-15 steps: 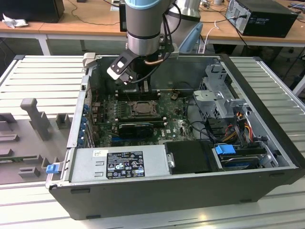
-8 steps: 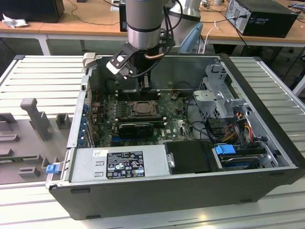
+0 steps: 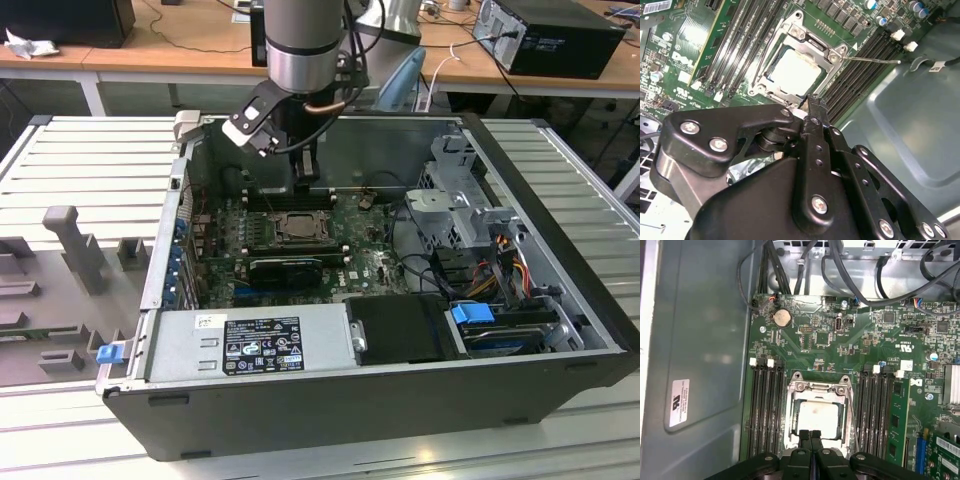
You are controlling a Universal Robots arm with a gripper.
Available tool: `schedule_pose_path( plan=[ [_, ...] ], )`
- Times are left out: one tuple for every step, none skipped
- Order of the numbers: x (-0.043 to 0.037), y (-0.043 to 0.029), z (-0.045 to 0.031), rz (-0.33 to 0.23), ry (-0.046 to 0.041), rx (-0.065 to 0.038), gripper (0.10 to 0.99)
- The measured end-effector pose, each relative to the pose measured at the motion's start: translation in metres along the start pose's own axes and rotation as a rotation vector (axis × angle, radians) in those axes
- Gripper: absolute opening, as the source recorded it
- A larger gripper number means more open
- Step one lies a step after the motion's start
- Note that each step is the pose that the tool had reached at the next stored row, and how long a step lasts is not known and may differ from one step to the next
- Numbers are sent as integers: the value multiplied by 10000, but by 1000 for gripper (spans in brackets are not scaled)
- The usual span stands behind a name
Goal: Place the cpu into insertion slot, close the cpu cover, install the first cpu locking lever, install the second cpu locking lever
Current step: 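Install the first cpu locking lever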
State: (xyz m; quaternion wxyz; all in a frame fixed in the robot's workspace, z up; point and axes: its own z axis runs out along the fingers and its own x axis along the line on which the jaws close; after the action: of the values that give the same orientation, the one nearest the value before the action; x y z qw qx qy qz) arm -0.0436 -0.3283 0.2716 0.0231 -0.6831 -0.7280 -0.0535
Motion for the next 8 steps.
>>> schedule_pose_path(
  plan=[
    [2, 1, -19, 0, 1, 0, 106],
    [3, 2, -31, 0, 0, 0, 106],
    [5, 2, -43, 0, 0, 0, 106],
    [6, 3, -58, 1, 0, 0, 106],
    [10, 4, -90, 0, 0, 0, 106],
    [13, 6, -125, 0, 0, 1, 106],
    [17, 8, -164, -1, 2, 1, 106],
    [17, 8, -164, -62, 11, 5, 106]
  ],
)
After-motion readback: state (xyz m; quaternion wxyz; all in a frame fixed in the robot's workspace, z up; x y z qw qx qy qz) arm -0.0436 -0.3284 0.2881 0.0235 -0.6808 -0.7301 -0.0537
